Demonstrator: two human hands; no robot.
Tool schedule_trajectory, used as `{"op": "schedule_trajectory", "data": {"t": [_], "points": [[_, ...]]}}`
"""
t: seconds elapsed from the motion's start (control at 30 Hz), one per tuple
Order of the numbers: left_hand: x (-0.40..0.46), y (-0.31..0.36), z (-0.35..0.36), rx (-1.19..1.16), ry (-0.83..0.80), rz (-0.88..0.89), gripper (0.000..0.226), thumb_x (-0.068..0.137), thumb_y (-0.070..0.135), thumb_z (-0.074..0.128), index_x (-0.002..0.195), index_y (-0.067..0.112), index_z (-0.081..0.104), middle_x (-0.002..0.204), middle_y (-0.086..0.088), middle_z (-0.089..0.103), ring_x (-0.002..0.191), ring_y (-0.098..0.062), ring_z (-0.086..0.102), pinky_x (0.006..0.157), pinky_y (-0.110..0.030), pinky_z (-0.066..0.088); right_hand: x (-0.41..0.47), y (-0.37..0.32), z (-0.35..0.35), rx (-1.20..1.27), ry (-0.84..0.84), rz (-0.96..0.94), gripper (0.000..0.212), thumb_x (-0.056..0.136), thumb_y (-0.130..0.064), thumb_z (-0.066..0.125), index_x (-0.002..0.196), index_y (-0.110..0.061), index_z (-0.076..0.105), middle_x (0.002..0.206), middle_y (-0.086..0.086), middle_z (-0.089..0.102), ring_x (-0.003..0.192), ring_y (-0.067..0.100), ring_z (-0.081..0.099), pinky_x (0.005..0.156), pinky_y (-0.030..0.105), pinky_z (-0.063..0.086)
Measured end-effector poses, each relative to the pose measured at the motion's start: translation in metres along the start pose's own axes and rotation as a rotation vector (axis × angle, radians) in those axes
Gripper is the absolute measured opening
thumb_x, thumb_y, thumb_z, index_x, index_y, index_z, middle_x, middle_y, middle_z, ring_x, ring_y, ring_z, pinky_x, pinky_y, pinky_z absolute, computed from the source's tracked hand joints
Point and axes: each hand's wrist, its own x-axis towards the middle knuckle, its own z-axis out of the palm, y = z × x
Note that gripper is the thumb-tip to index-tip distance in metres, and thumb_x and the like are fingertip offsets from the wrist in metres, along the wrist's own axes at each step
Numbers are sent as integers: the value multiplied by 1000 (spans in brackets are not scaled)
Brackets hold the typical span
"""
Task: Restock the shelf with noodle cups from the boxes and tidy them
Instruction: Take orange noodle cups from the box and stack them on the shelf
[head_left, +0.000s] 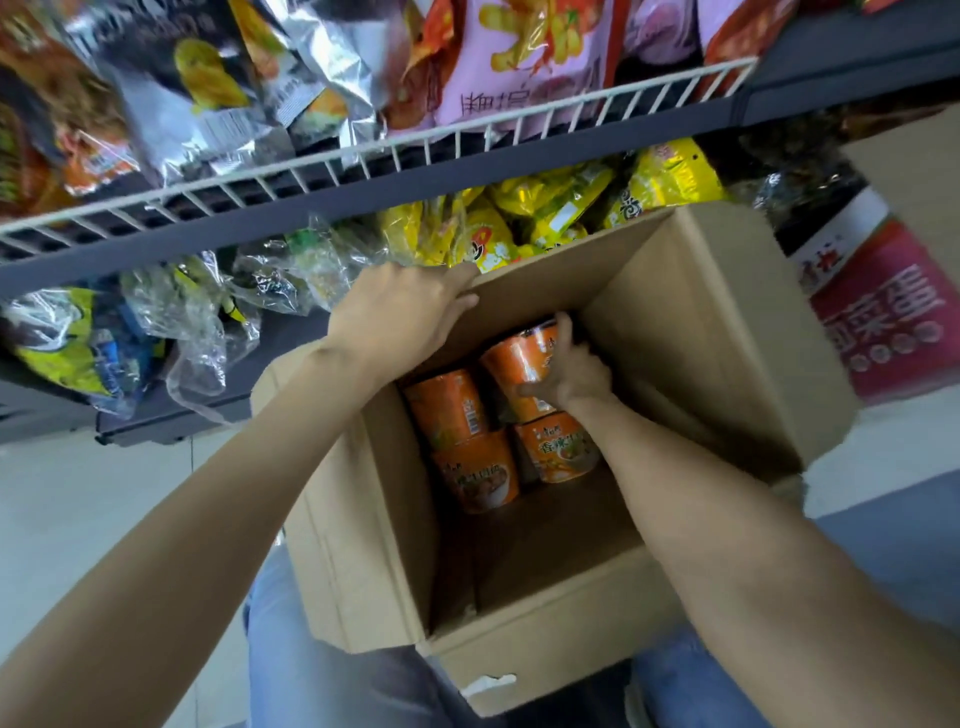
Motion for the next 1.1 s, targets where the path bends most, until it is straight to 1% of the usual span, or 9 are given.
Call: {"op": "schedule_trajectory", "data": {"t": [0.23, 0.37, 0.5, 0.57, 0.7, 0.77, 0.83, 1.0, 1.1], "points": [[25, -10, 9, -83, -79, -146, 43, 99, 39, 40, 135, 17, 42, 110, -22, 63, 99, -42, 60, 75, -43, 47, -73, -8, -99, -94, 117, -179, 120, 58, -63, 79, 146, -36, 3, 132, 8, 52, 114, 33, 55, 86, 39, 44], [19, -18, 22, -161, -115, -208, 44, 97, 38, 44, 136, 19, 42, 108, -23, 64, 100, -41, 59, 78, -44, 48, -119, 8, -135, 284, 242, -324, 114, 53, -55, 84, 139, -47, 10, 130, -1, 48, 112, 21, 54, 92, 45, 47], [9, -18, 19, -252, -83, -250, 40, 93, 46, 47, 127, 25, 50, 113, -11, 65, 103, -33, 61, 77, -39, 48, -148, 9, -162, 630, 343, -475, 108, 59, -38, 87, 138, -46, 14, 128, -15, 44, 107, -6, 52, 87, 19, 48], [9, -20, 0, -363, 45, -281, 45, 86, 56, 43, 121, 30, 56, 109, 0, 68, 100, -26, 65, 75, -37, 52, -153, -2, -179, 765, 404, -561, 110, 59, -36, 88, 139, -45, 14, 130, -9, 46, 111, -5, 53, 82, 10, 47], [25, -36, -84, -402, 647, -231, 32, 87, 38, 47, 107, 20, 64, 96, 1, 70, 87, -20, 62, 64, -32, 49, -147, -46, -229, 888, 583, -778, 113, 57, -45, 87, 142, -42, 13, 143, 0, 41, 123, 9, 51, 95, 25, 48], [36, -48, -132, -294, 909, -156, 27, 86, 28, 50, 104, 15, 64, 97, -1, 68, 91, -18, 53, 73, -31, 43, -142, -72, -260, 895, 677, -871, 114, 57, -49, 85, 144, -39, 12, 144, 3, 39, 125, 13, 50, 98, 34, 48], [54, -66, -167, -155, 991, -154, 29, 84, 24, 52, 108, 12, 64, 106, -2, 66, 97, -21, 51, 82, -31, 38, -134, -100, -293, 914, 765, -925, 114, 60, -50, 84, 145, -37, 9, 142, 5, 42, 123, 13, 51, 100, 38, 47], [92, -103, -204, 26, 621, -440, 45, 92, 37, 45, 133, 17, 50, 135, -1, 52, 125, -24, 44, 112, -44, 21, -93, -159, -371, 845, 1006, -855, 115, 67, -44, 82, 151, -28, 5, 147, 3, 39, 129, 18, 45, 104, 41, 41], [97, -110, -209, 65, 554, -483, 44, 95, 39, 43, 135, 21, 47, 134, 0, 52, 125, -22, 43, 115, -43, 13, -58, -182, -399, 688, 1043, -705, 116, 73, -46, 78, 152, -27, -4, 146, 12, 38, 128, 29, 45, 99, 44, 39]]}}
